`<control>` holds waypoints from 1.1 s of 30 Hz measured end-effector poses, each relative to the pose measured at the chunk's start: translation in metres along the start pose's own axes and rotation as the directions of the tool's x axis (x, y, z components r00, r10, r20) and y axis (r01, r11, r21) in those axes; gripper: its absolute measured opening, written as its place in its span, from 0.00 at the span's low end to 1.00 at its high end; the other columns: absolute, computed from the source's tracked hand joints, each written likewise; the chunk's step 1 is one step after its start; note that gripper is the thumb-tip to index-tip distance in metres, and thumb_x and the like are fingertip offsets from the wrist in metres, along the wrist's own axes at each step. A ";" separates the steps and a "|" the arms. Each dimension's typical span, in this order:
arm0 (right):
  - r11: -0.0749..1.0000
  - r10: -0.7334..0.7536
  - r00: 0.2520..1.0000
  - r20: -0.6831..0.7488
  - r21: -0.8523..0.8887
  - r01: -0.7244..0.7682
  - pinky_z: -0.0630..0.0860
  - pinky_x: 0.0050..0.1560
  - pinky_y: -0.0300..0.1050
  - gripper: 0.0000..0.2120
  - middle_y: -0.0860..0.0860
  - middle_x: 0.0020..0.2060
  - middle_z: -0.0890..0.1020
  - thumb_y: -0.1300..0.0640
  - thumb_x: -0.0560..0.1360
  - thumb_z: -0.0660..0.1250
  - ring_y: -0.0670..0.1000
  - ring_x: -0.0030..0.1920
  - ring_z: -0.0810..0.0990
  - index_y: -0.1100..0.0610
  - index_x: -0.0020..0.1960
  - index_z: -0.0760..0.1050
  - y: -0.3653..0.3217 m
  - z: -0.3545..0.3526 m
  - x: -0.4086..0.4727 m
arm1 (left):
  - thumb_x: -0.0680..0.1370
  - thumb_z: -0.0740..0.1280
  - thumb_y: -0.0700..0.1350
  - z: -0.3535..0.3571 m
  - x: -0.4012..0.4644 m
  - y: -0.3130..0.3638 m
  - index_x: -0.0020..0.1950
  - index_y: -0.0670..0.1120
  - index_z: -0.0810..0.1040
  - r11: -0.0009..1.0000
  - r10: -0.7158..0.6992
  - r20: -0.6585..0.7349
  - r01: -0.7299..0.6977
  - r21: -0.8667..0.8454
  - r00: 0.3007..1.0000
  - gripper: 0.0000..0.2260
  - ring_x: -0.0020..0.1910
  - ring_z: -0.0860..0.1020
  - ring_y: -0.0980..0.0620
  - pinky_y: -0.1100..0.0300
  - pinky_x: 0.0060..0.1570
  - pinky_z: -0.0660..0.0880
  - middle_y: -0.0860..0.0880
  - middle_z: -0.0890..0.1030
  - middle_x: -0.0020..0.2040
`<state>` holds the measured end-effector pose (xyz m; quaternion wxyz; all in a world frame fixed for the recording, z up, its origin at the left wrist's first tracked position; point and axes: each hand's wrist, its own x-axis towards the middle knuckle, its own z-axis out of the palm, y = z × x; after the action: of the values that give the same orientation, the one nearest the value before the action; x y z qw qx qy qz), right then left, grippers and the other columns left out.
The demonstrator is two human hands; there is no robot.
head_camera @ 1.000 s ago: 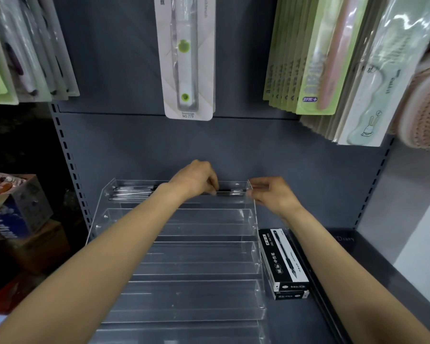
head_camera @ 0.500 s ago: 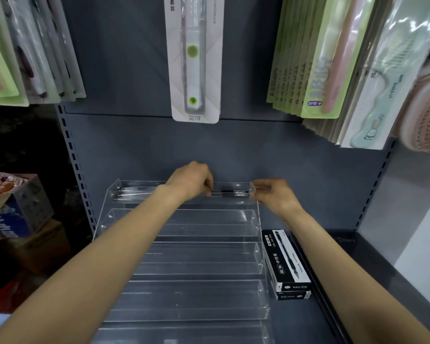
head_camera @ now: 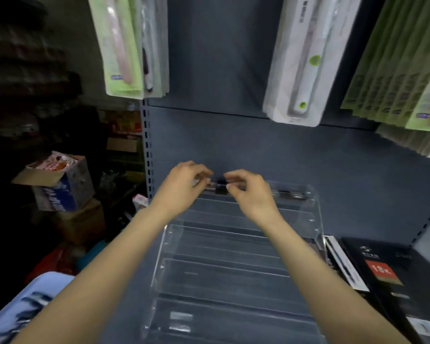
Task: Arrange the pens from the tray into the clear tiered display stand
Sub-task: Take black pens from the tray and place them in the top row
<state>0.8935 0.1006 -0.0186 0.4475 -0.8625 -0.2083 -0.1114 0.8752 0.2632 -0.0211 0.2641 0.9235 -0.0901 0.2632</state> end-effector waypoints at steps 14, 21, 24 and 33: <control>0.993 0.107 0.901 0.421 0.008 -0.122 0.74 0.59 0.43 0.13 0.53 0.58 0.80 0.61 0.79 0.60 0.51 0.56 0.79 0.57 0.62 0.75 -0.113 0.320 -0.065 | 0.78 0.64 0.40 -0.116 -0.202 -0.269 0.57 0.43 0.80 0.858 -0.509 0.151 0.513 0.009 0.848 0.10 0.52 0.80 0.49 0.66 0.45 0.68 0.45 0.83 0.52; 0.919 0.384 0.738 0.555 -0.306 -0.248 0.72 0.61 0.56 0.15 0.64 0.60 0.77 0.65 0.78 0.58 0.63 0.60 0.75 0.68 0.61 0.74 -0.062 0.440 -0.097 | 0.78 0.62 0.38 -0.093 -0.270 -0.376 0.57 0.42 0.80 0.753 -0.640 0.339 0.650 0.101 0.689 0.11 0.56 0.78 0.44 0.60 0.53 0.70 0.43 0.81 0.57; 0.886 0.413 0.717 0.561 -0.432 -0.172 0.73 0.61 0.54 0.17 0.59 0.64 0.75 0.62 0.79 0.60 0.59 0.61 0.75 0.59 0.68 0.71 -0.039 0.460 -0.099 | 0.78 0.61 0.38 -0.082 -0.280 -0.400 0.59 0.41 0.79 0.777 -0.606 0.427 0.613 0.141 0.671 0.11 0.56 0.78 0.41 0.53 0.55 0.74 0.41 0.79 0.59; 0.822 0.449 0.719 0.531 -0.561 -0.099 0.78 0.51 0.53 0.13 0.64 0.51 0.81 0.68 0.76 0.58 0.59 0.45 0.78 0.64 0.55 0.79 -0.013 0.479 -0.094 | 0.77 0.57 0.32 -0.059 -0.282 -0.430 0.64 0.45 0.75 0.834 -0.549 0.476 0.481 0.269 0.687 0.18 0.55 0.77 0.42 0.58 0.45 0.71 0.45 0.76 0.64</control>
<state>0.8071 0.4749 -0.3196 0.1238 -0.9532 -0.1776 0.2110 0.7419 0.6649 -0.3187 0.2344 0.9610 0.1196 -0.0849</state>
